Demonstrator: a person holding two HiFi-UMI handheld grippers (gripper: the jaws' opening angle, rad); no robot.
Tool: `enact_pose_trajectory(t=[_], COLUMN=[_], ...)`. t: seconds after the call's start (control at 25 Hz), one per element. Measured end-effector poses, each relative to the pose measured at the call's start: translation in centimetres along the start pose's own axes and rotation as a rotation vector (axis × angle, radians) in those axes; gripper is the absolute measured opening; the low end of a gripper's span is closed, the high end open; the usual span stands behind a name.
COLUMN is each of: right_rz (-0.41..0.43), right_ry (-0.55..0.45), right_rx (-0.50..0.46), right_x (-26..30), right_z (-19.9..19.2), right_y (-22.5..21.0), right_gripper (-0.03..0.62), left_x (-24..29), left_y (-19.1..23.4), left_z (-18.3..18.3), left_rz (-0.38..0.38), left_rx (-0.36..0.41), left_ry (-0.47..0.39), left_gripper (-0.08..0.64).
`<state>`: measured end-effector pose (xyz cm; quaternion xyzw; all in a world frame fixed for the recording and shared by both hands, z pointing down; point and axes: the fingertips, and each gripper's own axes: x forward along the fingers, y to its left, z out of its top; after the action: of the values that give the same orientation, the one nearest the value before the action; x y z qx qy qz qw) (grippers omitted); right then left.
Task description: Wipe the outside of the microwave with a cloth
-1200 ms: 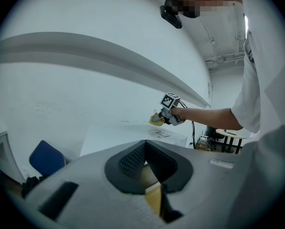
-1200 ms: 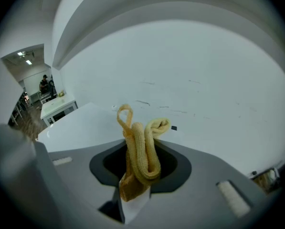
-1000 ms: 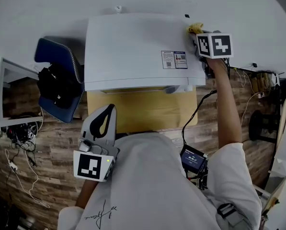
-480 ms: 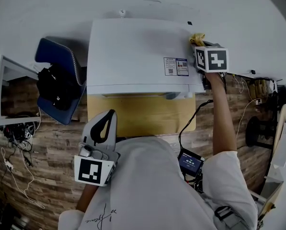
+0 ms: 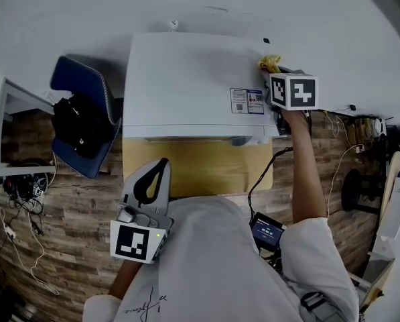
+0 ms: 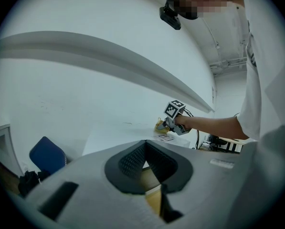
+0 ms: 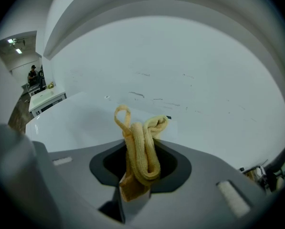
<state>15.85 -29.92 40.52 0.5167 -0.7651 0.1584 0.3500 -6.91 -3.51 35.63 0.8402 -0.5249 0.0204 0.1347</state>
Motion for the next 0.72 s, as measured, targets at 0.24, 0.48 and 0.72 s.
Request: enact_pose_trajectory(t=[0.24,0.48,0.72], right_rz=[0.020,0.067,0.131], right_ry=[-0.005,-0.008,-0.018], right_rx=[0.001,-0.002,-0.020], right_x=[0.0,0.1,0.2], right_z=[0.2,0.7,1.2], right_y=[1.4,3.8,7.1], right_gripper=[0.118,0.117,0.118], left_x=[0.2,0.1,-0.2], left_y=[0.1,0.1,0.0], left_z=[0.2,0.1,0.1], left_rz=[0.000,-0.003,-0.001], left_rx=[-0.004,-0.007,0.000], left_ry=[-0.009,-0.012,-0.015], left_gripper=[-0.009,-0.009,-0.008])
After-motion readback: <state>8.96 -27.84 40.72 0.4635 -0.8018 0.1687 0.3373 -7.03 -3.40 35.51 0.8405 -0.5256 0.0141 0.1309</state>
